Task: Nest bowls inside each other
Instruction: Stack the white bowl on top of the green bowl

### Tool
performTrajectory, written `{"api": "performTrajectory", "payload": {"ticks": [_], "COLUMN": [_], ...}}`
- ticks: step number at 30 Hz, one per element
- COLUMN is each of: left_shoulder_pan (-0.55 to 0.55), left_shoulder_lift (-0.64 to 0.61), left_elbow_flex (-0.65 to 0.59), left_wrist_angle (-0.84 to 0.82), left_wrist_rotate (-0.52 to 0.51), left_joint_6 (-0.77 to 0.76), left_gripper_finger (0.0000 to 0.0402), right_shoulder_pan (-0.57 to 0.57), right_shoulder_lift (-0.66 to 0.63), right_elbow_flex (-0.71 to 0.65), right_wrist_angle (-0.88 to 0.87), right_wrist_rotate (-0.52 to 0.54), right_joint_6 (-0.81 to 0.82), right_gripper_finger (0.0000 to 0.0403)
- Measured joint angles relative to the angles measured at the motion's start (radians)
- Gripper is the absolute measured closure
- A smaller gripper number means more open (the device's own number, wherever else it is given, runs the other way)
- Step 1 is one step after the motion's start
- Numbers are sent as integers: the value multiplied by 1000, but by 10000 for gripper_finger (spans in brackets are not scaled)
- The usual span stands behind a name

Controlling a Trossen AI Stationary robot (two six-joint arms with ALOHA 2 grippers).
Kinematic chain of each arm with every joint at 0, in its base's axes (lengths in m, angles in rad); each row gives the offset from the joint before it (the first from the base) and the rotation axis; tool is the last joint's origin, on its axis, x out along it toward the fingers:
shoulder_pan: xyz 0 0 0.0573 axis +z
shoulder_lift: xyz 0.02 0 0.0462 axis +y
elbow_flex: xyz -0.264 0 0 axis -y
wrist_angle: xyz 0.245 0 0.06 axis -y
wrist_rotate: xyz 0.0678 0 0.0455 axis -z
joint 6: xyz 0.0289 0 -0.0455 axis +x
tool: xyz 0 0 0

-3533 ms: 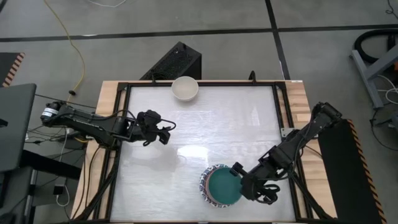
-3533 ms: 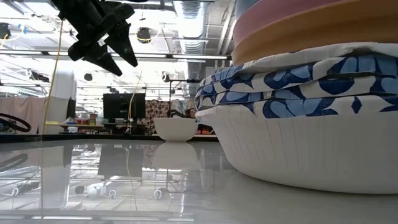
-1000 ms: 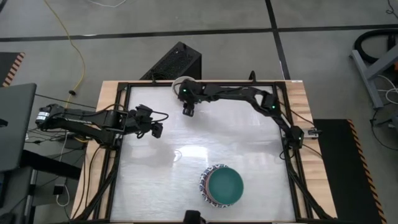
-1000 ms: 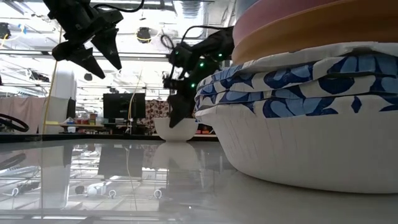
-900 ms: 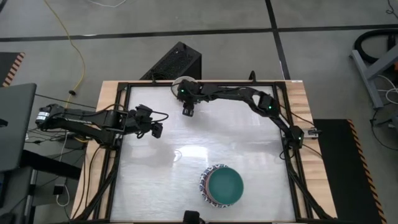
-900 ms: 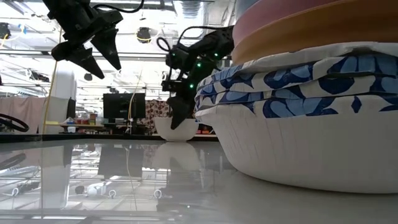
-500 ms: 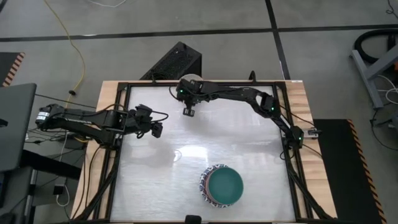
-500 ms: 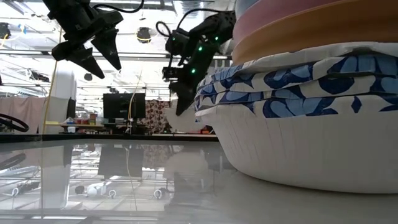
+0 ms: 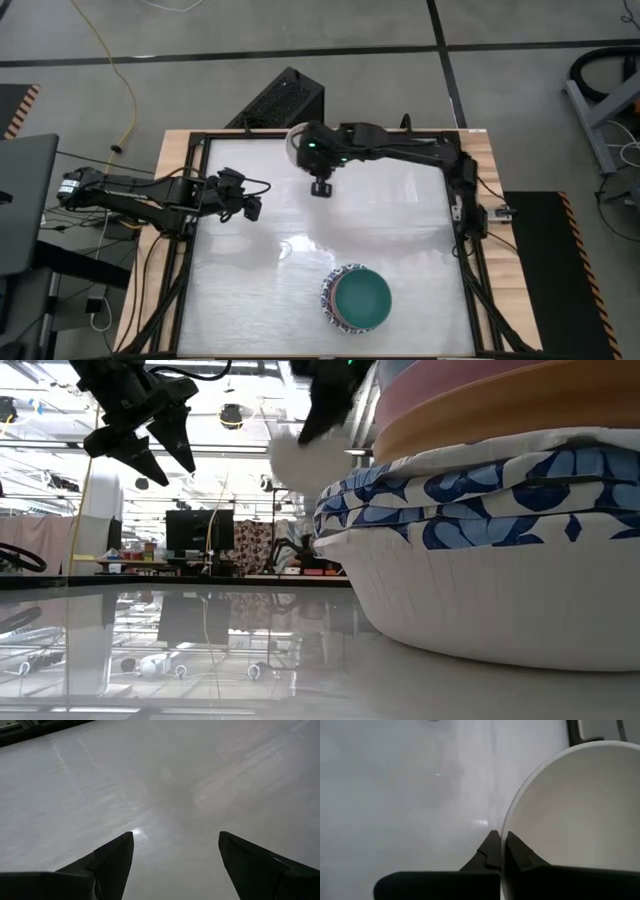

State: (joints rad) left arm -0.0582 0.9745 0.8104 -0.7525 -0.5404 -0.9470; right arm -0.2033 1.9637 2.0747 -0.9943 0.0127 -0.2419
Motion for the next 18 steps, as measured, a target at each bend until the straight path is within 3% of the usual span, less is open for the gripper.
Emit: {"api": "performTrajectory", "payload": {"ticks": [9, 18], "left_shoulder_pan": [0, 0], "left_shoulder_lift": [0, 0], "left_elbow_flex": [0, 0], "left_wrist_angle": [2, 2], "left_wrist_rotate": [-6, -8], "left_joint_6": [19, 27], "left_gripper_finger": [120, 120], "right_shoulder_pan": [171, 455], "right_shoulder_lift": [-213, -352], "right_elbow_flex": [0, 0], "right_wrist_angle": [-249, -406], "right_wrist_rotate": [-19, -45], "right_joint_6": [-48, -59], "right_gripper_finger": [394, 394]}}
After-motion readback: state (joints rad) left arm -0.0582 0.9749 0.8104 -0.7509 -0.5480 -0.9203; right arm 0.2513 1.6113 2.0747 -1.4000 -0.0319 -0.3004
